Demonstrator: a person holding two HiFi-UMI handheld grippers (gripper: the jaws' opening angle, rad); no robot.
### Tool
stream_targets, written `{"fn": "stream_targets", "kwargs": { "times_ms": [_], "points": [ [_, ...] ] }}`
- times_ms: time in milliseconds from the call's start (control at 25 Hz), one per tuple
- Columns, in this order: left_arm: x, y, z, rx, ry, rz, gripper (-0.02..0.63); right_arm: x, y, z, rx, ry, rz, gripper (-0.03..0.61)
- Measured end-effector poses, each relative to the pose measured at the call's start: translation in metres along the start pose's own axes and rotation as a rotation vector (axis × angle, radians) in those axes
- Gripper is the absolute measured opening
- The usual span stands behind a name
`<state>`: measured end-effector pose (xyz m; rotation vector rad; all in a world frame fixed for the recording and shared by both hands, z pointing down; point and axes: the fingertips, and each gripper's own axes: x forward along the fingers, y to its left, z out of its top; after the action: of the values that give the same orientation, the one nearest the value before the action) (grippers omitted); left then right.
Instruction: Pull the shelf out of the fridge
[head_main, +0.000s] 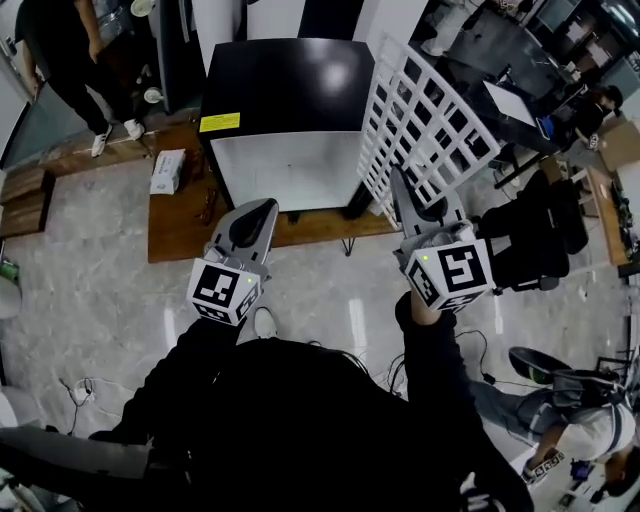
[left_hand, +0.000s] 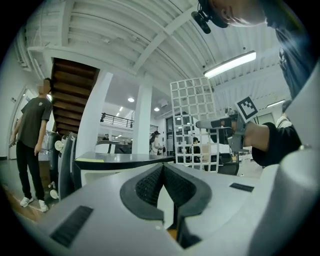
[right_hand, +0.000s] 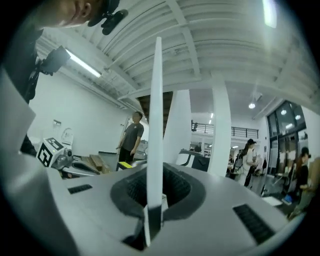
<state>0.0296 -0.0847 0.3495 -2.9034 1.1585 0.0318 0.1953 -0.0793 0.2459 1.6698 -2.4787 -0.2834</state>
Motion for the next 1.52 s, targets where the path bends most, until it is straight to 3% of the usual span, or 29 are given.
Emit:
{"fn": "stream_targets", "kwargs": {
  "times_ms": [280,520,960,1120,1520],
  "points": [
    [0.026,0.011,0.015,0.008,-0.035,-0.040,0.006,0.022,-0.023,0.073,-0.284,-0.009,-0.028,0.028],
    [0.050,0.036,0.022,0.017,-0.060,-0.044,0.006,0.081,-0.023,0.087,-0.549,0.079,-0.058,0.029],
    [0.059,0.100,-0.004,-0.032,-0.029,0.006,0.006,0.236,0.023,0.004,-0.842,0.372,0.121,0.029],
    [0.058,0.119,-0.012,-0.052,-0.018,0.021,0.006,0.266,0.037,-0.020,-0.876,0.465,0.187,0.029],
    [0.067,0.143,-0.028,-0.084,-0.009,0.025,0.006,0.308,0.043,-0.060,-0.931,0.586,0.271,0.031]
  ]
}}
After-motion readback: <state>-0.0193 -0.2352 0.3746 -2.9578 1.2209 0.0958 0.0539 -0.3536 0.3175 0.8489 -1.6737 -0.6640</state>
